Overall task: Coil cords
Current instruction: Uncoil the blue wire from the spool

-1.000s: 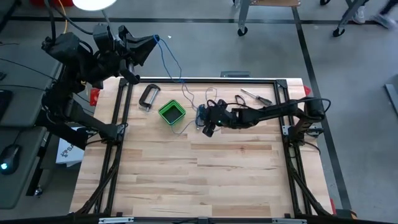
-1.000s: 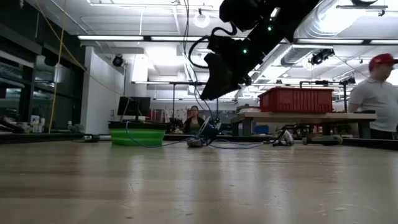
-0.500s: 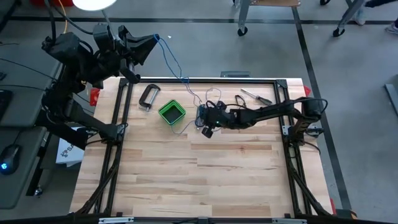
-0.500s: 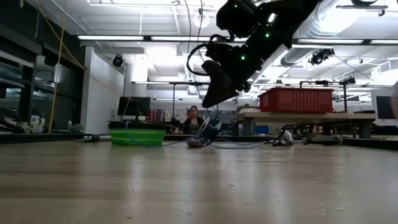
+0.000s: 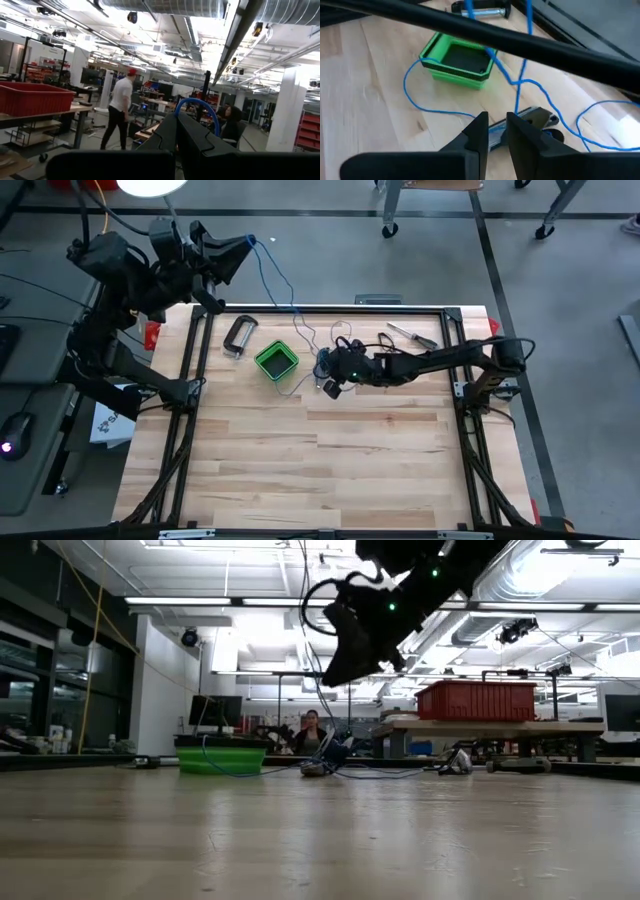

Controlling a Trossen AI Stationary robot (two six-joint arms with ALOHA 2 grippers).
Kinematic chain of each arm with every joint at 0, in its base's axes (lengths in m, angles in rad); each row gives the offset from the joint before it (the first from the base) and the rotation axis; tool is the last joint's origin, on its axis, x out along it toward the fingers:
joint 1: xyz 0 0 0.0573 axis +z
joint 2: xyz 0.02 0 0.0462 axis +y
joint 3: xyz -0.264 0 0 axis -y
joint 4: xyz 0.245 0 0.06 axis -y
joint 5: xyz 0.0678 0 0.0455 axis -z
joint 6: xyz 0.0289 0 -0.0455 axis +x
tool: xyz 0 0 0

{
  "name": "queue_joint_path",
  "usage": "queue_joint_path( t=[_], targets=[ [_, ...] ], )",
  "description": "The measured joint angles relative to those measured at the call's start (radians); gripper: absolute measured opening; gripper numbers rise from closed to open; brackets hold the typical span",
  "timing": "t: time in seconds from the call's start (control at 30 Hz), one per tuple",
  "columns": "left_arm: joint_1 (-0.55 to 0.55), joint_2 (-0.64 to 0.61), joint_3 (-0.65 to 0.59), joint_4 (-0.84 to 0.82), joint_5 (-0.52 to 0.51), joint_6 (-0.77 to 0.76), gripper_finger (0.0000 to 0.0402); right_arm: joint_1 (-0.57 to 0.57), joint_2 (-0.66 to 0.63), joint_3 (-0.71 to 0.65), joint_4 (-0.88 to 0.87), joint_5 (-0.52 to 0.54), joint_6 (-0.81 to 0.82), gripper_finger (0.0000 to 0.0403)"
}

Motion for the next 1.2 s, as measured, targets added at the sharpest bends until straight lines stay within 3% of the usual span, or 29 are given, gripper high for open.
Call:
queue_joint_path(
  t=[0.17, 0.43, 0.8, 1.0, 1.2],
  targets=[
    [0.0, 0.0, 0.0, -0.002, 0.0, 0.0, 0.0, -0.016, 0.015, -0.002, -0.01, -0.057, 0.036, 0.0092],
    [0.0, 0.0, 0.0, -0.003, 0.0, 0.0, 0.0, -0.018, 0.042, -0.002, -0.011, -0.011, 0.027, 0.0173],
    [0.0, 0.0, 0.0, -0.005, 0.001, 0.0, 0.0, -0.02, 0.103, -0.002, 0.005, -0.009, 0.028, 0.0183],
    [0.0, 0.0, 0.0, -0.005, 0.001, 0.0, 0.0, -0.022, 0.103, -0.002, 0.027, -0.001, -0.013, 0.014],
    [0.0, 0.0, 0.0, -0.005, 0.001, 0.0, 0.0, -0.031, 0.103, -0.002, 0.022, 0.034, -0.017, 0.0022]
  ],
)
